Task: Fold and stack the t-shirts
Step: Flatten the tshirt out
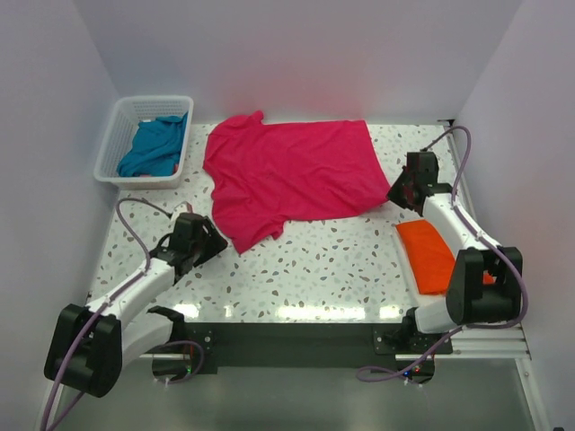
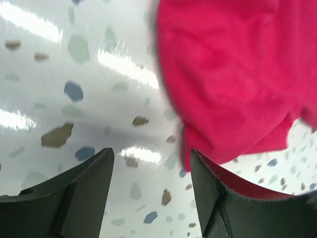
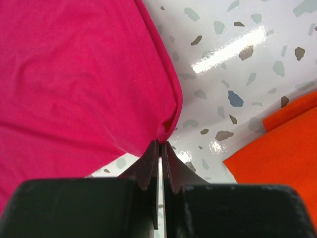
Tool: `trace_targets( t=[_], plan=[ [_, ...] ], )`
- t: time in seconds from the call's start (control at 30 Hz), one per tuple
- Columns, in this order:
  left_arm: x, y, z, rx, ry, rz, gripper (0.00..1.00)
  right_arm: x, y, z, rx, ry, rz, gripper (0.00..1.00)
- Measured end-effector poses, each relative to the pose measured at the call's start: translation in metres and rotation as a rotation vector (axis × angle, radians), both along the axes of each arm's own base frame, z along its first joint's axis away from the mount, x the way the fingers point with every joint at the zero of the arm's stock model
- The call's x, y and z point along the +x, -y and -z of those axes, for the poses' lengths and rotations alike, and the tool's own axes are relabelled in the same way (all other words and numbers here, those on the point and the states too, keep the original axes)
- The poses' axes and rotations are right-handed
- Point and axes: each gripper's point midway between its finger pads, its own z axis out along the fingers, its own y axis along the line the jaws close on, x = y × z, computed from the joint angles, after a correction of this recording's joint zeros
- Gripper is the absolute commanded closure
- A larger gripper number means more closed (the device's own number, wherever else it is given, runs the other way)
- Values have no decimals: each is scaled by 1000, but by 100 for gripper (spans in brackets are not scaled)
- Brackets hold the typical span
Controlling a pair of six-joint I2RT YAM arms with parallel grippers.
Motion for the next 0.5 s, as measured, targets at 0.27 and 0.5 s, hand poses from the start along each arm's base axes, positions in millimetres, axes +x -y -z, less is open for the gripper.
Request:
trace_targets(
  t=[0.27, 0.5],
  plan=[
    [-17, 26, 22, -127, 39, 29, 43, -9, 0, 5, -1, -11, -1, 100],
    [-11, 49, 21, -200, 85, 81, 47, -12, 1, 7, -1, -14, -1, 100]
  ],
)
